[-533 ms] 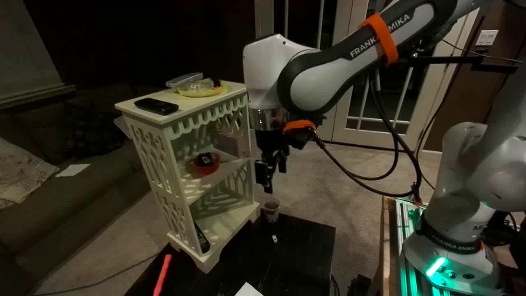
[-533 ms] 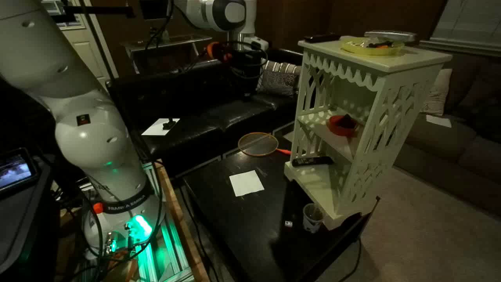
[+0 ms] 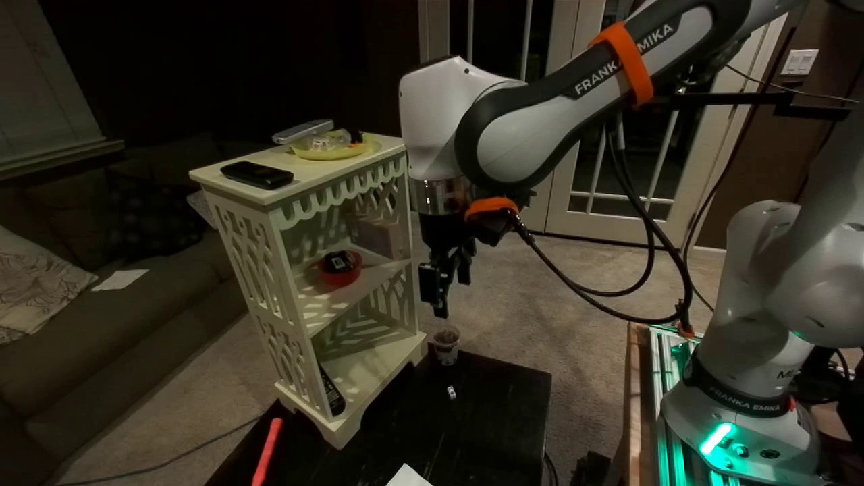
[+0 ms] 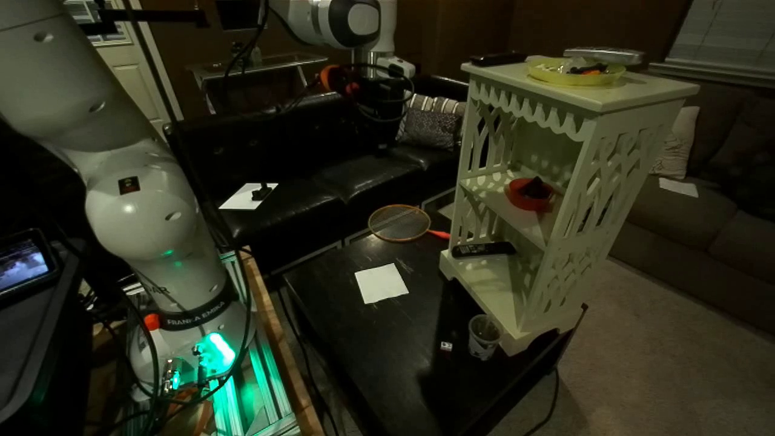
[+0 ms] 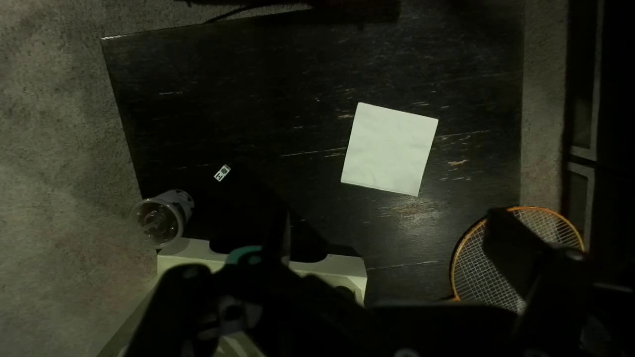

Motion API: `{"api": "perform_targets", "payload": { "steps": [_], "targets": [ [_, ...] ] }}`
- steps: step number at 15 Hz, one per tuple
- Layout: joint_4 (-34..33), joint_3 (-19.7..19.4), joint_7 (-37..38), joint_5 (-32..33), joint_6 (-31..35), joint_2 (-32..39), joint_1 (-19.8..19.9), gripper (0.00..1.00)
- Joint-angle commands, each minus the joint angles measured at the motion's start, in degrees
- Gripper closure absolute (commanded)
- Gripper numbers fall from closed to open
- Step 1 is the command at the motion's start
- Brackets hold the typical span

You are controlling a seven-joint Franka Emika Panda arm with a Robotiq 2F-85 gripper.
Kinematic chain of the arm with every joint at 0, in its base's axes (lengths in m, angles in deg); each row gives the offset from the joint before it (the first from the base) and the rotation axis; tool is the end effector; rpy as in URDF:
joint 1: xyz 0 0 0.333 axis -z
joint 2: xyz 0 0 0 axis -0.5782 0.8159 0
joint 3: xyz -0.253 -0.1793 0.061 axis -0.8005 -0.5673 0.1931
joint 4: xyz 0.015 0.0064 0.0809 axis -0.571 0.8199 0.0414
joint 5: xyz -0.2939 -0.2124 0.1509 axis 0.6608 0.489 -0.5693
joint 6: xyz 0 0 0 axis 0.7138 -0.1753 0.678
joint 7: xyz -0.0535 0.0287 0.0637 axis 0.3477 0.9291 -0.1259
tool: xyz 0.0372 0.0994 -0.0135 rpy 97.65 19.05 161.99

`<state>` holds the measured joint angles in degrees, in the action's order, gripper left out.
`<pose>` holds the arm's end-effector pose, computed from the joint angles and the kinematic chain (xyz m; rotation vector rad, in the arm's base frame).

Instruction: Put the white object on the white plate on top of the shelf.

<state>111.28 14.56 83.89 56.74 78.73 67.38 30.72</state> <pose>0.4447 0.1363 0.4020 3.1032 -0.0615 -0.0957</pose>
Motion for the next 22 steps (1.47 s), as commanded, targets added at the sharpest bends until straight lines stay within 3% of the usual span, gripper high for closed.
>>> {"api": "perform_targets", "payload": {
  "steps": [1,4,7,10,12,14,15,17,18,19,22],
  "targets": [
    [-0.1,-0.8,0.1,0.2,-0.1,0.0,-0.9,0.0],
    [-0.1,-0.8,0.1,0.2,-0.1,0.0,-0.9,0.0],
    [0.2,-1.5,-4.8,1.1,7.8,4.4,-0.8,0.0],
    [1.3,-1.5,-6.2,10.4,22.2,11.7,-0.1,0.0],
    [0.9,-2.6,-4.0,20.6,29.4,18.4,0.0,0.0],
    [-0.9,-5.8,-2.1,29.6,31.2,23.3,-1.0,0.0],
    [-2.2,-10.4,-0.1,34.3,31.5,26.3,-4.0,0.0],
    [-5.1,-14.7,5.9,43.3,29.8,31.8,-5.2,0.0],
    [-6.1,-16.7,8.2,45.5,28.4,33.7,-6.3,0.0],
    [-2.1,-14.0,3.0,39.6,30.6,28.9,-4.5,0.0],
    [-4.8,-16.6,5.4,43.0,30.4,33.6,-5.1,0.0]
  ]
}}
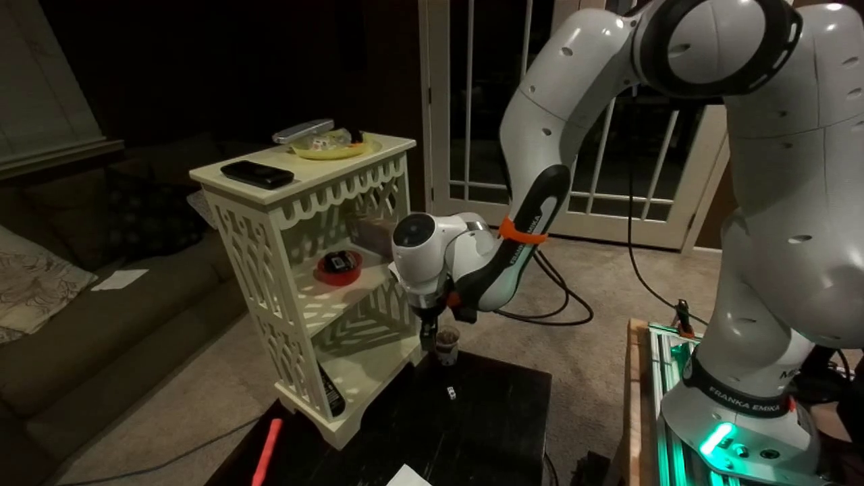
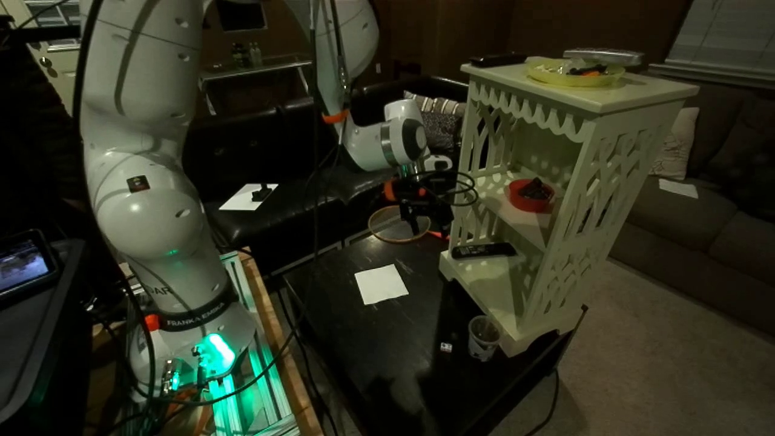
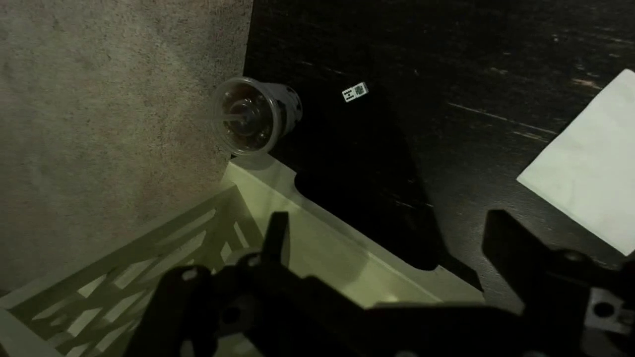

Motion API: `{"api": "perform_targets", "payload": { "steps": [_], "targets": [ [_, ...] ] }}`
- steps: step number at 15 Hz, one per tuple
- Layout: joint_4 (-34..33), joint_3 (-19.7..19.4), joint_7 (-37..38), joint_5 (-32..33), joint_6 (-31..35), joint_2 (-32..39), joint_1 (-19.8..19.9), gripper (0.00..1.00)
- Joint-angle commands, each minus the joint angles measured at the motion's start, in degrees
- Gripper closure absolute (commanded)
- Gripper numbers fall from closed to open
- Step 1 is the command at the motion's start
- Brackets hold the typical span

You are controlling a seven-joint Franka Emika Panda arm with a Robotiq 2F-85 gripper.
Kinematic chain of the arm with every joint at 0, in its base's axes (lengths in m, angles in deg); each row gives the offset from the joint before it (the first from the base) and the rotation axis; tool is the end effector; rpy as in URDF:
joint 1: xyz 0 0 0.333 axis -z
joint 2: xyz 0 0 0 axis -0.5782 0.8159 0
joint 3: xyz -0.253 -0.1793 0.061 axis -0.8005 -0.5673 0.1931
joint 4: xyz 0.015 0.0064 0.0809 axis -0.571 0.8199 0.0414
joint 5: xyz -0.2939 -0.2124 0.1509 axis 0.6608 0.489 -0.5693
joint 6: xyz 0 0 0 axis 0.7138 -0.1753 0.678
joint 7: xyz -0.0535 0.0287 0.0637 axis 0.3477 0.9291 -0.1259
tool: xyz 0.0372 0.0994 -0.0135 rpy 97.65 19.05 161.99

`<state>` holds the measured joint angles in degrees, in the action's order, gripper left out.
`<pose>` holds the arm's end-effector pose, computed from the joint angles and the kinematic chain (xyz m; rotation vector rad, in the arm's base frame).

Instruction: Put the white object on the white plate on top of the shelf.

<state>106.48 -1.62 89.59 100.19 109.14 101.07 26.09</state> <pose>0.5227 0.0614 0.1799 2.7325 0.4570 0.0700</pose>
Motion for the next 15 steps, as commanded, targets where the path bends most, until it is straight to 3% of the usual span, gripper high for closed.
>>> {"api": "perform_targets", "payload": {
  "steps": [1,4,5,10,15],
  "targets": [
    [-0.4,-0.4,-0.3,-0.4,-0.1,0.3,-0.6,0.0],
    [-1.5,-0.1,-0.4,-0.3,-2.8,0.5,-1.7,0.0],
    [-4.4,0.3,-1.8,-0.1,-8.5,3.6,-3.2,0.0],
    [-10.4,3.5,-7.3,1.6,-7.3,18.3,-5.6,0.0],
    [-23.6,3.6,-18.0,0.9,-10.6,35.1,-8.4,0.0]
  ]
}}
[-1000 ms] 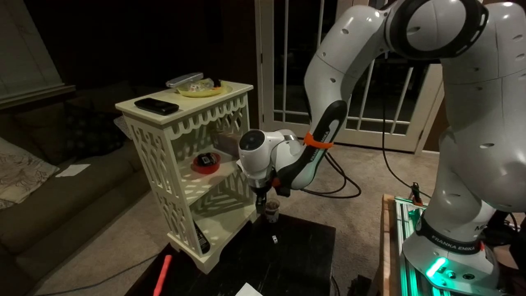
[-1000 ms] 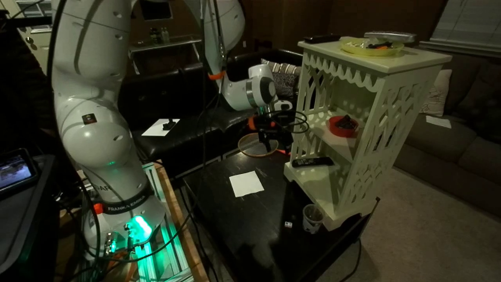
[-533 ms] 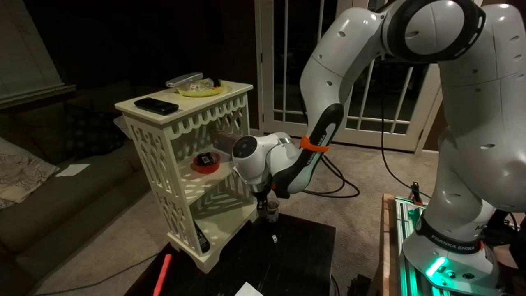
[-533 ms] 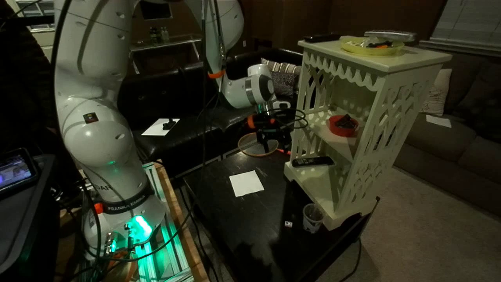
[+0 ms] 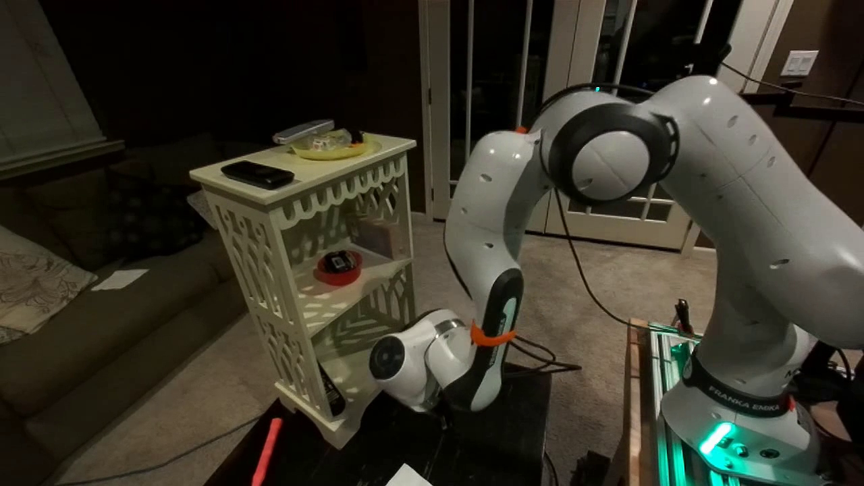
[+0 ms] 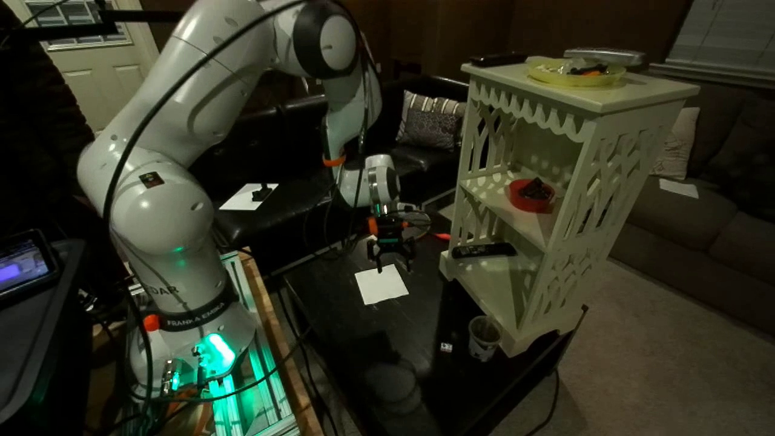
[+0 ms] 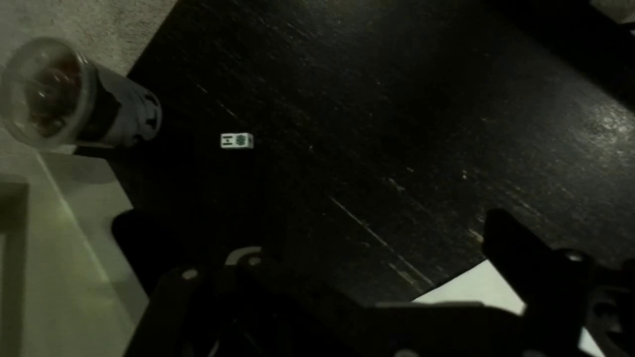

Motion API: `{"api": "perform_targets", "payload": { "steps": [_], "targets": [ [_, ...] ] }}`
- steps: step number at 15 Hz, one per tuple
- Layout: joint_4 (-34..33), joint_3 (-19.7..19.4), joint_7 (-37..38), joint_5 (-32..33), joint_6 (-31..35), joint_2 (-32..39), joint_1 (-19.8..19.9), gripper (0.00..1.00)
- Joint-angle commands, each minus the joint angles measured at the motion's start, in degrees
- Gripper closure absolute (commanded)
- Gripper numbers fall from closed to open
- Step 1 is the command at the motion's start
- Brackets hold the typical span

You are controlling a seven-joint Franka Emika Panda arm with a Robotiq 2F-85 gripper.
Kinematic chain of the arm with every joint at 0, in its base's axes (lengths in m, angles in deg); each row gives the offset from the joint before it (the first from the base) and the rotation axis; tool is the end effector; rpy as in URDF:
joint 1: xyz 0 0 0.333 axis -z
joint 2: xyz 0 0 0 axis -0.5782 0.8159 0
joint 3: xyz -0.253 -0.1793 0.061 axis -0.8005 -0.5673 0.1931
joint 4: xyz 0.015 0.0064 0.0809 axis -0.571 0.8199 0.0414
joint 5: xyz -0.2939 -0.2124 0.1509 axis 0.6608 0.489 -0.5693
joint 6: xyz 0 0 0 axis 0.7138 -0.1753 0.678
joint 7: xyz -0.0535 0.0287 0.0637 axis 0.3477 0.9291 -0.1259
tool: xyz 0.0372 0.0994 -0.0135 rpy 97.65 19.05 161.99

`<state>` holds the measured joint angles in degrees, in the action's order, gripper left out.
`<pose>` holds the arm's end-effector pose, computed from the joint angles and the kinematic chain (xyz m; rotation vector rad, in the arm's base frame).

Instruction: Put the white object on the white plate on top of the shelf.

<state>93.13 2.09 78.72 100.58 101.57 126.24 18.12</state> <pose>0.4912 0.1518 0.0073 2.5212 0.9915 -0.3577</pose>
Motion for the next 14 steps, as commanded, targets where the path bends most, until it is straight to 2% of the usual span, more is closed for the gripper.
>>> {"api": "perform_targets", "payload": {
  "steps": [1,3,4,7,10,14],
  "targets": [
    [-13.5,0.0,-10.3,-0.1,-5.4,12.7,-0.5,0.0],
    [-19.4,-0.1,-13.5,-1.6,-11.7,16.8,-1.0,0.0],
    [-12.1,-0.1,-9.7,-0.5,-6.5,12.1,-0.4,0.0],
    [-17.7,-0.1,-11.8,-0.5,-9.8,16.3,-0.4,0.0],
    [-22.0,-1.2,-13.7,1.8,-8.8,19.2,-0.9,0.0],
    [-30.4,-2.3,-24.8,3.1,-12.4,24.5,1.1,0.0]
  ]
}}
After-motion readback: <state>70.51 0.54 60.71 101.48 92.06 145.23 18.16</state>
